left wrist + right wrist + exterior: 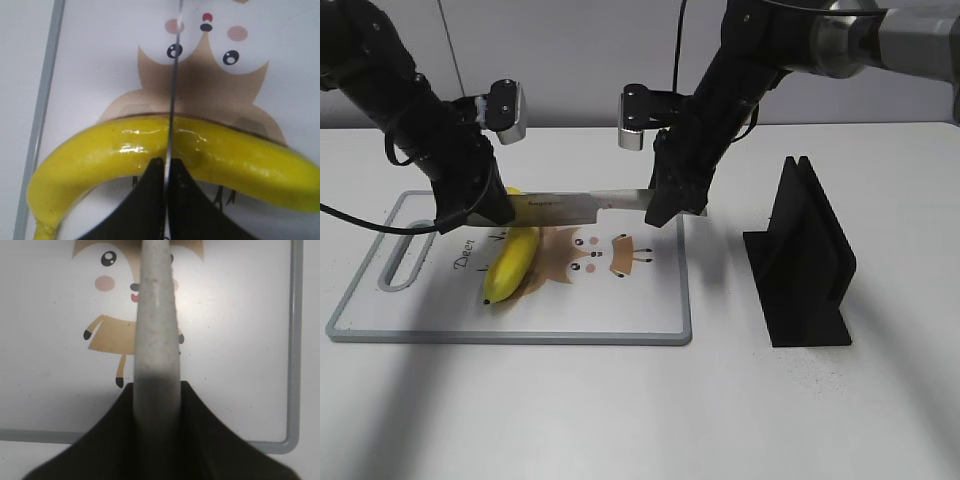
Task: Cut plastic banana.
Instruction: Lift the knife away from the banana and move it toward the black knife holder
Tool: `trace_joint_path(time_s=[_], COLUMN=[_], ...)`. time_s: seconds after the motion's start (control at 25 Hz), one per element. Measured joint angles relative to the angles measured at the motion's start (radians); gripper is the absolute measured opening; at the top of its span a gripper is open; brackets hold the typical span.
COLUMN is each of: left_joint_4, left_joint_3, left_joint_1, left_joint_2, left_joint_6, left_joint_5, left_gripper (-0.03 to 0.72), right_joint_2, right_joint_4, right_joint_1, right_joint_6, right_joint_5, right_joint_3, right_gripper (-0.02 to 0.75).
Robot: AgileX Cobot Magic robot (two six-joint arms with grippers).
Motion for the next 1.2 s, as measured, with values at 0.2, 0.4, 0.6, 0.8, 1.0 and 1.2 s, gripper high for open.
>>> trace_joint_path(time_s=[0.2, 0.4, 0.6, 0.8, 1.0, 1.2], left_joint_4=[0.0, 0.0, -0.004, -0.007, -0.007, -0.007], left_joint_3=[0.0, 0.0, 0.001, 0.006, 0.011, 0.011], left_joint_1=[0.0, 0.0, 0.0, -0.001, -0.003, -0.004], left_joint_2=[0.0, 0.0, 0.0, 0.0, -0.026, -0.083], left_joint_6=[0.0, 0.0, 0.0, -0.005, -0.006, -0.007], left_joint_5=[0.0, 0.0, 0.0, -0.014, -0.014, 0.001], left_gripper=[0.002, 0.001, 0.003, 0.093, 0.214, 0.291], right_joint_2=[0.0, 0.0, 0.0, 0.003, 0.006, 0.005], right_joint_4=[0.0, 0.0, 0.0, 0.011, 0.021, 0.018], right_joint_1=[0.0, 0.0, 0.0, 0.002, 0.003, 0.003], right_joint_6=[-0.001, -0.001, -0.001, 0.003, 0.01, 0.013], right_joint_5=[-0.001, -0.001, -0.001, -0.003, -0.011, 0.004], right_joint_3=[0.0, 0.0, 0.0, 0.0, 0.0, -0.036], right_gripper=[0.183, 0.183, 0.183, 0.183, 0.183, 0.183])
